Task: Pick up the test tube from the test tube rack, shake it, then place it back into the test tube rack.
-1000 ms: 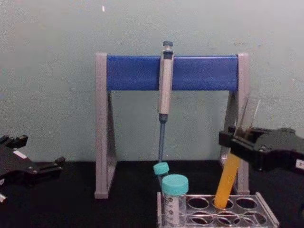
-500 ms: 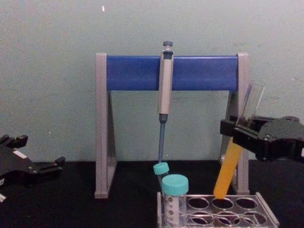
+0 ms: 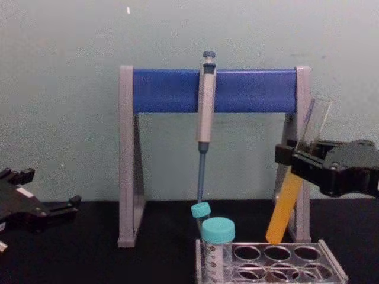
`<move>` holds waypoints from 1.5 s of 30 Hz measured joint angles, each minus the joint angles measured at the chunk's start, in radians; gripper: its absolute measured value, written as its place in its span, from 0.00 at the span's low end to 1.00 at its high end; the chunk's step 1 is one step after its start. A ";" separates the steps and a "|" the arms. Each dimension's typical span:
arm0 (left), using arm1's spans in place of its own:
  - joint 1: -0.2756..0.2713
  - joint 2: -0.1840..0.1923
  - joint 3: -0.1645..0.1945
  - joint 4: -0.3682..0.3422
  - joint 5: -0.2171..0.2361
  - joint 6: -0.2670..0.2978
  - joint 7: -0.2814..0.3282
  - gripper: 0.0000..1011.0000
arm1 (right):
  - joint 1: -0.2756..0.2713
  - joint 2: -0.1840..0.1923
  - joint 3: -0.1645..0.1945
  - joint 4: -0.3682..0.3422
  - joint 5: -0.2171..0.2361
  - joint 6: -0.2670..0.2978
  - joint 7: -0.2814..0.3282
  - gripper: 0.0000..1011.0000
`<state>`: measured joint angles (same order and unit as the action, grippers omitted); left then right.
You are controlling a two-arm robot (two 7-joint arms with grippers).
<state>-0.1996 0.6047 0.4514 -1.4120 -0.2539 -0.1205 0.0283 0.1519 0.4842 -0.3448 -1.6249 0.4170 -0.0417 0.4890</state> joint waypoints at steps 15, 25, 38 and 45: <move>0.000 0.000 0.000 0.000 0.000 0.000 0.000 0.99 | 0.002 -0.001 -0.002 0.002 0.000 0.000 0.000 0.23; 0.000 0.000 0.000 0.000 0.000 0.000 0.000 0.99 | 0.043 -0.009 -0.043 0.011 0.015 0.025 0.028 0.23; 0.000 0.000 0.000 0.000 0.000 0.000 0.000 0.99 | 0.150 -0.072 -0.065 0.123 0.006 0.013 0.007 0.23; 0.000 0.000 0.000 0.000 0.000 0.000 0.000 0.99 | 0.183 -0.079 -0.045 0.169 0.010 0.016 -0.008 0.23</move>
<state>-0.1995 0.6047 0.4514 -1.4120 -0.2539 -0.1206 0.0283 0.3347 0.4055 -0.3902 -1.4555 0.4271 -0.0256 0.4807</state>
